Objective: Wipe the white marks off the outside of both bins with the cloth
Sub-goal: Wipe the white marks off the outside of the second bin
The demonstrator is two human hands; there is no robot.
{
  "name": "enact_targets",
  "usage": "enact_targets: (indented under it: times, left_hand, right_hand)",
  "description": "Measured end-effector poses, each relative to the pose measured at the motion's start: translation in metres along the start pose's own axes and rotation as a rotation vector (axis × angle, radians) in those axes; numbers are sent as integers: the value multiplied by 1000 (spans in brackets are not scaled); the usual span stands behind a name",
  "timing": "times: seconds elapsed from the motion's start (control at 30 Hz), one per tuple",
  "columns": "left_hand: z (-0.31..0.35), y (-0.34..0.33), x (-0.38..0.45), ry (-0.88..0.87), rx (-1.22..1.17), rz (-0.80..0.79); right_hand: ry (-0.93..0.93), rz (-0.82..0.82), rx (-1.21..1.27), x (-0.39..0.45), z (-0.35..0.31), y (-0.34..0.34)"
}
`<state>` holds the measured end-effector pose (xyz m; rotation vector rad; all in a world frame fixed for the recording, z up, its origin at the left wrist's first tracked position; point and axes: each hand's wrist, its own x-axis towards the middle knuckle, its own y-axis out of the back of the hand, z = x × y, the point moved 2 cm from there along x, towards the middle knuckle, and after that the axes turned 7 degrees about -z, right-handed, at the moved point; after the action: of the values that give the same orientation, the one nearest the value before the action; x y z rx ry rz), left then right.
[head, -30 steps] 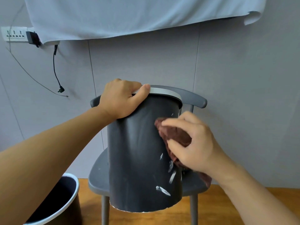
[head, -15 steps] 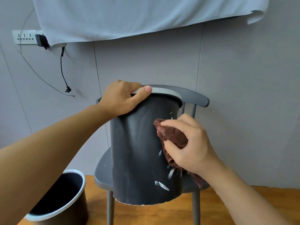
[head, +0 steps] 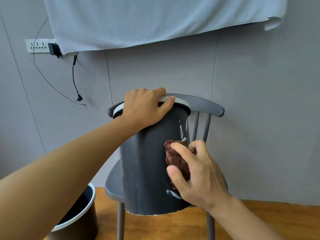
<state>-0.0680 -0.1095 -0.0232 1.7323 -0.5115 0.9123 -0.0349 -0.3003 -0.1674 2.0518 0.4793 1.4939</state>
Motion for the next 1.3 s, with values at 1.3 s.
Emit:
enact_targets:
  times: [1.3]
  left_hand:
    - [-26,-11,-1,64,-165,75]
  right_hand:
    - [234,-373,221,-33,-9,1]
